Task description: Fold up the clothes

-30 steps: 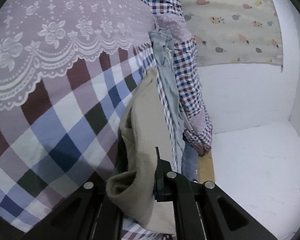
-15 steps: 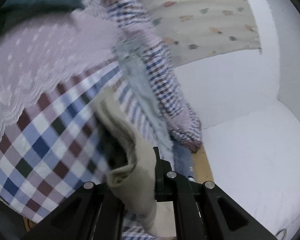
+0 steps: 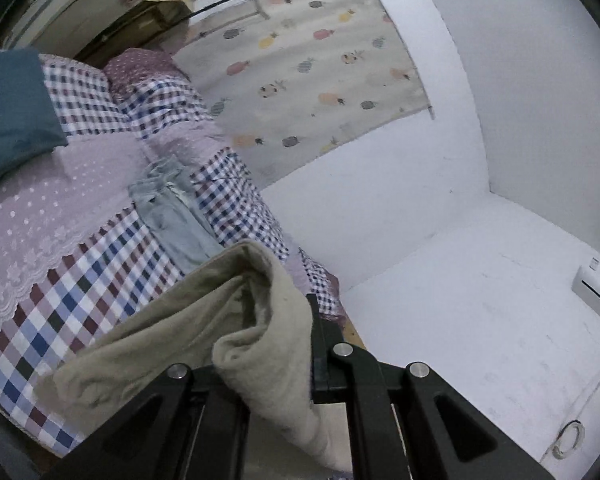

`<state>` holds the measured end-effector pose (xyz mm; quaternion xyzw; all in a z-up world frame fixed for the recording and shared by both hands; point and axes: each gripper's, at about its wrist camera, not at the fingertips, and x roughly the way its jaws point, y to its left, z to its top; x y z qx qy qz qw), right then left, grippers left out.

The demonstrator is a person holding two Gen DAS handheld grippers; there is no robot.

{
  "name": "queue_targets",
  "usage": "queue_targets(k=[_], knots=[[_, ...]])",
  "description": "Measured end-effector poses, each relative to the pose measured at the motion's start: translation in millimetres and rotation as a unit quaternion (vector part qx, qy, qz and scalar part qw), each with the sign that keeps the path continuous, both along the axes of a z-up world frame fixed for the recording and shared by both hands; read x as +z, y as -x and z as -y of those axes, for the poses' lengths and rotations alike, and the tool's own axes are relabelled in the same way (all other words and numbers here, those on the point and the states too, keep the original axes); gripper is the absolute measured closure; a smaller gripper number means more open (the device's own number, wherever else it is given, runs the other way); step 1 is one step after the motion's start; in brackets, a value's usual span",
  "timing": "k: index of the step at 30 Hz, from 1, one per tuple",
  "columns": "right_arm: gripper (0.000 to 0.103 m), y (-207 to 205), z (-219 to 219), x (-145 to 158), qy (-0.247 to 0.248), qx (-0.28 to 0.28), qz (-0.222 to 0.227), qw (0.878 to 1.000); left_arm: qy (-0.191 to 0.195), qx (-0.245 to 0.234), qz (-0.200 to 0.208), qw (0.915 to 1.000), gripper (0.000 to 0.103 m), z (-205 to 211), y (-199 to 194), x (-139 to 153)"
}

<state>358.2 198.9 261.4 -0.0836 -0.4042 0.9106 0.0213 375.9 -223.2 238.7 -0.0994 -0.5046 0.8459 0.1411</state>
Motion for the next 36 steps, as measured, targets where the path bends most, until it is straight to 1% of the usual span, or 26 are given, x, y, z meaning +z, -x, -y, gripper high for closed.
queue_targets(k=[2, 4, 6, 7, 8, 10, 12, 14, 17, 20, 21, 22, 24, 27, 28, 30, 32, 34, 35, 36], knots=[[0.098, 2, -2, 0, 0.003, -0.001, 0.013, 1.000, 0.007, -0.006, 0.008, 0.9999, 0.099, -1, 4, 1], [0.098, 13, -3, -14, 0.004, -0.001, 0.034, 0.999, 0.014, -0.005, 0.025, 0.9996, 0.099, -2, 13, -9], [0.098, 29, -2, -32, 0.005, 0.000, 0.060, 0.998, 0.014, -0.002, 0.049, 0.9987, 0.099, -3, 27, -27], [0.098, 40, -1, -43, 0.005, 0.001, 0.074, 0.997, 0.010, -0.002, 0.070, 0.9975, 0.099, -2, 39, -42], [0.098, 51, 0, -54, 0.006, 0.002, 0.088, 0.996, 0.009, -0.003, 0.081, 0.9967, 0.099, -2, 46, -51], [0.098, 77, 2, -72, 0.005, 0.002, 0.113, 0.994, 0.007, -0.001, 0.116, 0.9932, 0.099, 0, 68, -76], [0.098, 103, 4, -87, 0.005, 0.002, 0.136, 0.991, 0.011, 0.003, 0.144, 0.9896, 0.099, 1, 88, -93], [0.098, 126, 6, -96, -0.002, 0.003, 0.150, 0.989, 0.023, 0.010, 0.169, 0.9854, 0.099, 3, 109, -105], [0.098, 155, 7, -103, -0.010, 0.003, 0.166, 0.986, 0.034, 0.012, 0.187, 0.9816, 0.099, 6, 143, -112], [0.098, 201, 4, -109, 0.003, 0.008, 0.202, 0.979, 0.039, 0.013, 0.202, 0.9786, 0.099, 9, 172, -113], [0.098, 217, 3, -110, 0.007, 0.008, 0.217, 0.976, 0.038, 0.010, 0.206, 0.9777, 0.099, 11, 187, -115], [0.098, 234, 2, -112, 0.011, 0.008, 0.233, 0.972, 0.038, 0.009, 0.211, 0.9767, 0.099, 11, 197, -116], [0.098, 271, 1, -124, 0.019, 0.006, 0.279, 0.960, 0.039, 0.006, 0.229, 0.9726, 0.099, 12, 222, -120], [0.098, 313, 1, -148, 0.026, 0.002, 0.346, 0.938, 0.038, 0.000, 0.280, 0.9594, 0.099, 13, 263, -141], [0.098, 327, 1, -158, 0.030, -0.001, 0.368, 0.929, 0.039, 0.000, 0.298, 0.9538, 0.099, 13, 278, -152], [0.097, 351, -1, -176, 0.046, -0.008, 0.401, 0.915, 0.043, 0.003, 0.330, 0.9431, 0.099, 15, 304, -175], [0.095, 371, -4, -192, 0.066, -0.016, 0.431, 0.900, 0.039, 0.001, 0.356, 0.9335, 0.099, 16, 319, -194], [0.091, 386, -9, -206, 0.092, -0.027, 0.456, 0.885, 0.025, -0.003, 0.378, 0.9253, 0.098, 19, 330, -212], [0.083, 392, -16, -206, 0.116, -0.033, 0.455, 0.882, 0.015, -0.006, 0.377, 0.9261, 0.098, 21, 331, -217], [0.073, 396, -24, -204, 0.144, -0.041, 0.447, 0.882, 0.002, -0.006, 0.367, 0.9301, 0.097, 23, 329, -220]])
